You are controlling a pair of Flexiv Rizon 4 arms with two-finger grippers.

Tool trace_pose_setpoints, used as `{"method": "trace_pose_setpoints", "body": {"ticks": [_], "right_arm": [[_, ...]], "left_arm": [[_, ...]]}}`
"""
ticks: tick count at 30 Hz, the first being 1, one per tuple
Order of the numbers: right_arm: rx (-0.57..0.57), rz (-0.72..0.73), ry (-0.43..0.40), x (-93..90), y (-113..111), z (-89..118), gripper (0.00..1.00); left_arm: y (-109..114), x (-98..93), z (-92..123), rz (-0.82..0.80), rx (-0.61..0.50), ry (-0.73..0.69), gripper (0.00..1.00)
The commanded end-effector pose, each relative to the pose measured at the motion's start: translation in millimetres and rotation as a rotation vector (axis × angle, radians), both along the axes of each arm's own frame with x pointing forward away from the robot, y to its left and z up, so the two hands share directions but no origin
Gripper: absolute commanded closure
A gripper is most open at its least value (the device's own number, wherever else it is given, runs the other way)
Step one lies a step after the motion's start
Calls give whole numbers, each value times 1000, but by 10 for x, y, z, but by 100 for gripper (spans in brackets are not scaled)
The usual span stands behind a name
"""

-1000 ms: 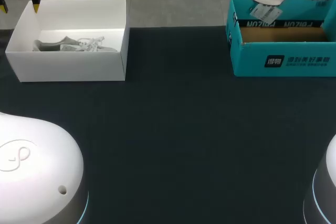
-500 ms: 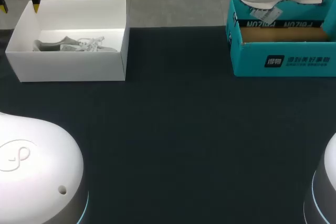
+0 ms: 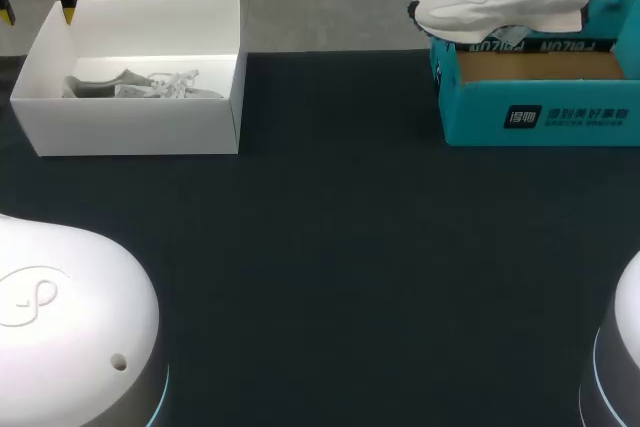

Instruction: Take the shoe out of the shoebox, open the shoe tongue, remove and reinsert the insole, then place the shoe into the shoebox

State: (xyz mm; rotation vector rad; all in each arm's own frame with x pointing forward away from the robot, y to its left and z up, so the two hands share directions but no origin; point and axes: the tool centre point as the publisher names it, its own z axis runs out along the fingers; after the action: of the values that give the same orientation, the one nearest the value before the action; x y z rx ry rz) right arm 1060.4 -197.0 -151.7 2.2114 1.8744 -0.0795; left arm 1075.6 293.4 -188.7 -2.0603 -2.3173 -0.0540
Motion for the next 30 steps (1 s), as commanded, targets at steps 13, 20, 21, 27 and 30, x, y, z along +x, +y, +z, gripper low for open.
{"method": "trace_pose_setpoints", "body": {"ticks": [13, 20, 21, 27, 30], "right_arm": [[-23, 61, -51, -851, 858, 102, 100], [-14, 78, -23, -1172, 1185, 109, 100], [-12, 80, -21, -1216, 1230, 105, 100], [22, 69, -7, -1481, 1449, 40, 100], [32, 59, 14, -1594, 1543, -6, 100]], "left_arm": [[0, -8, 5, 0, 2, -1, 0], [0, -8, 5, 0, 2, -1, 0], [0, -8, 5, 0, 2, -1, 0], [0, -8, 5, 0, 2, -1, 0], [0, -8, 5, 0, 2, -1, 0]]}}
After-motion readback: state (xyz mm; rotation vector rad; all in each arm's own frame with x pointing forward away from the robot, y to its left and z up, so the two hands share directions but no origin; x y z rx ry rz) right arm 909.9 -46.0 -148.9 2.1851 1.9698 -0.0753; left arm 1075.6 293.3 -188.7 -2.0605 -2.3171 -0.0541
